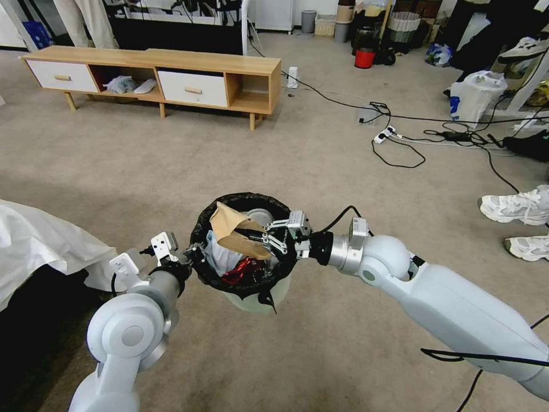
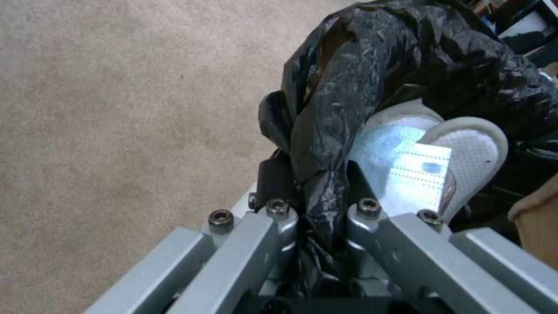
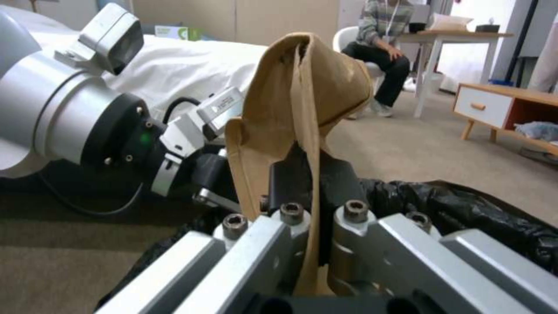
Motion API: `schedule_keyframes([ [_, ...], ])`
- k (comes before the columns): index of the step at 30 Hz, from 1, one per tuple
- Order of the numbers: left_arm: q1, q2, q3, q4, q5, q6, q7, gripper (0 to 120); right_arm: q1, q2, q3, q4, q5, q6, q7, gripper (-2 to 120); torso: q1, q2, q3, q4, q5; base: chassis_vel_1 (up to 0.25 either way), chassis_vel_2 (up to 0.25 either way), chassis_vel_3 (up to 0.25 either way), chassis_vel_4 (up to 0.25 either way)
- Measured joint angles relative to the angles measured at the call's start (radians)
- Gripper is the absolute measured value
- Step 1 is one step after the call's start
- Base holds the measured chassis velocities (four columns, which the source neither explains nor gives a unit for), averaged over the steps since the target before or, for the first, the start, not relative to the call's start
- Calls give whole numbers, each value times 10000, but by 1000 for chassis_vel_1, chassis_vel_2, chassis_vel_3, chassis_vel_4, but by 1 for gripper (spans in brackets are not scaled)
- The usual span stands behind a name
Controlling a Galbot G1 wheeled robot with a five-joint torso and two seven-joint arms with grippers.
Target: Pick up the trash bin and place the garbage on the floor into it.
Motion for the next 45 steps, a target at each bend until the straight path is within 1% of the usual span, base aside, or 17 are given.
schedule_keyframes([
  [12, 12, 18, 21, -34, 1, 5, -2, 4, 191, 244, -235, -363, 48, 26, 4, 0, -1, 0, 0, 0, -1, 0, 0, 0, 0],
  [19, 12, 66, 6, -34, -4, 6, 27, 4, 347, 477, -555, -941, 10, 133, 3, 0, 0, 0, 0, 0, 0, 0, 0, 0, 0],
  [23, -4, 89, -6, -30, -12, 7, 33, 4, 428, 538, -795, -1424, -108, 177, -27, 0, 0, 0, 0, 0, 0, 0, 0, 0, 0],
  [31, -27, 96, -5, 15, -36, 12, 67, 4, 486, 576, -957, -1889, -284, 168, -54, 0, 0, 1, 0, 0, 0, 0, 0, 0, 0],
  [35, -43, 93, -23, 41, -24, 14, 70, 4, 528, 580, -974, -2108, -613, -21, -48, 0, 0, 0, 0, 0, 0, 0, 0, 0, 0],
  [39, -65, 78, -26, 59, -18, 14, 70, 4, 529, 585, -970, -2182, -832, -121, 49, 0, 0, 0, 0, 0, 0, 0, 0, 0, 0],
  [45, -93, 45, -27, 89, 3, 8, 70, 4, 465, 608, -968, -2205, -924, -107, 484, 0, 0, 0, 0, 0, 1, 0, 0, 0, 0],
])
